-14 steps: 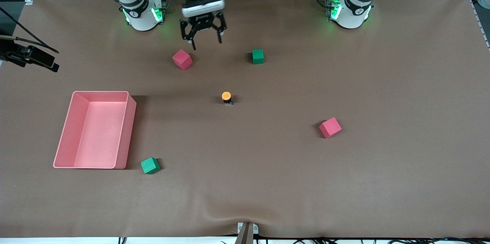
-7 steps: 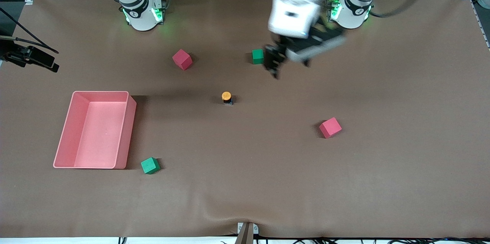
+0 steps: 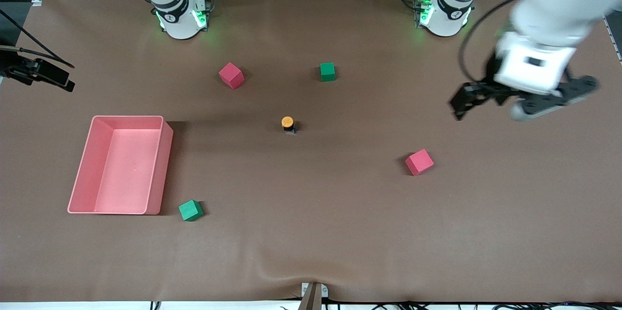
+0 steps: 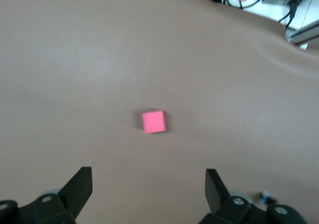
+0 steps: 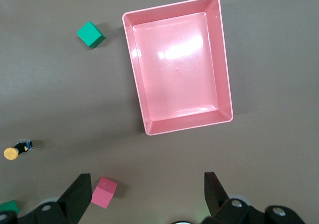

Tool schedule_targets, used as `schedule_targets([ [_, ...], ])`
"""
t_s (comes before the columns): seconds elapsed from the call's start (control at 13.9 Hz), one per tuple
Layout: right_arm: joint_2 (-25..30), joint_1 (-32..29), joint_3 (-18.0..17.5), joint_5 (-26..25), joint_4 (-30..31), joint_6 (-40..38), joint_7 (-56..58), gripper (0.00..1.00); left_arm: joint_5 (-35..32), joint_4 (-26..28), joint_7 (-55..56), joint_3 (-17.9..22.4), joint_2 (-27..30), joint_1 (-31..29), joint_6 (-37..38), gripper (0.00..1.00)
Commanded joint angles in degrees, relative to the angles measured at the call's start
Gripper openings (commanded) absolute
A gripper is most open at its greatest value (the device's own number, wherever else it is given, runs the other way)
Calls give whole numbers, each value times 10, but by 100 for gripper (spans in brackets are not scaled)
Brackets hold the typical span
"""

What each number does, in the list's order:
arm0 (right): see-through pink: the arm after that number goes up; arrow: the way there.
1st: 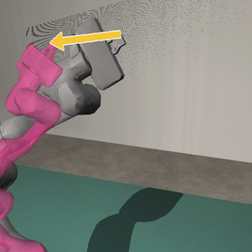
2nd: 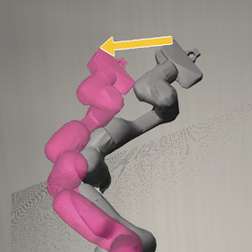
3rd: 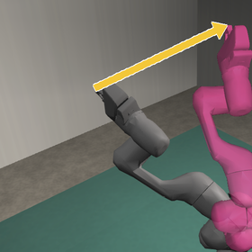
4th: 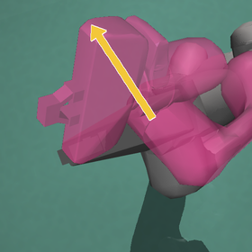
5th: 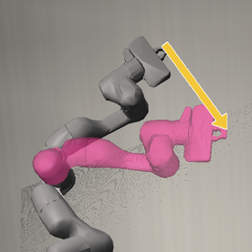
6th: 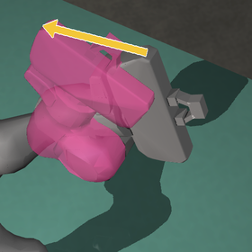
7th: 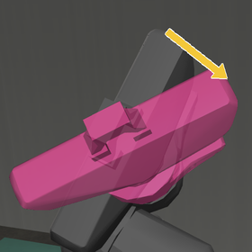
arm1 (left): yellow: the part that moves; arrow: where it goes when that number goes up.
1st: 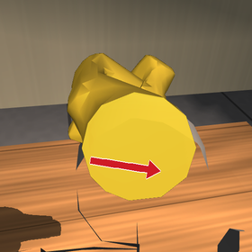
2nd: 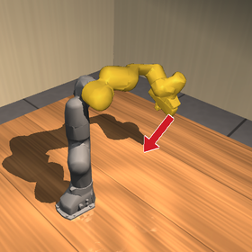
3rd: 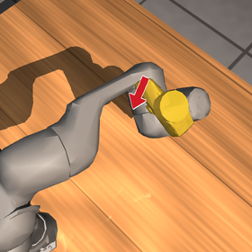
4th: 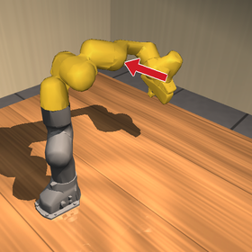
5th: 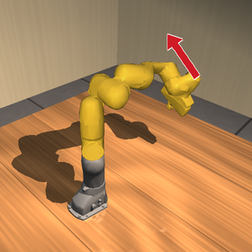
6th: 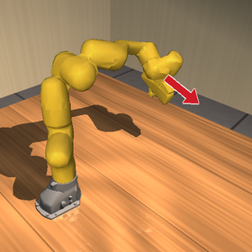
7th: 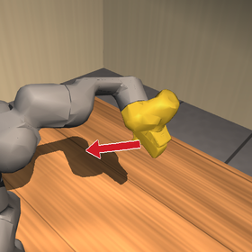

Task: Place and upright button with both arms

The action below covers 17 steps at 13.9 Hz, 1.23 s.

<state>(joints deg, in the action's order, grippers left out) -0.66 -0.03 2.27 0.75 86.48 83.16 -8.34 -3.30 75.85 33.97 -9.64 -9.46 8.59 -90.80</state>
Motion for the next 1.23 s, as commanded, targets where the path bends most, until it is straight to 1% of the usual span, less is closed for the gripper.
schedule_targets([
  [0.0, -4, -1, 1, 0, -10, -9, 6, 100, 23, 89, -95, 18, 72, -22, -1, 100],
  [0.07, -4, -1, 1, 0, -10, -9, 6, 100, 26, 100, -133, 45, 83, -18, 0, 100],
  [0.14, -4, -1, 1, 0, -10, -8, 6, 100, 26, 115, -184, 63, 91, -19, 1, 100],
  [0.29, -4, -1, 1, 0, -10, -8, 6, 100, 26, 150, -228, 67, 116, -29, 2, 100],
  [0.43, -4, -1, 1, 0, -10, -8, 6, 100, 29, 189, -230, 65, 148, -40, 3, 100],
  [0.5, -4, -1, 1, 0, -10, -9, 6, 100, 38, 205, -232, 65, 162, -49, 3, 100],
  [0.65, -4, -2, 1, 0, -10, -9, 6, 100, 58, 225, -284, 66, 183, -74, 3, 100],
  [0.79, -4, -1, 0, 0, -10, -9, 6, 100, 58, 223, -290, 71, 191, -75, 22, 100],
  [1.15, -4, -2, 1, 0, -10, -8, 6, 100, 51, 200, -293, 83, 189, -71, 45, 100],
])
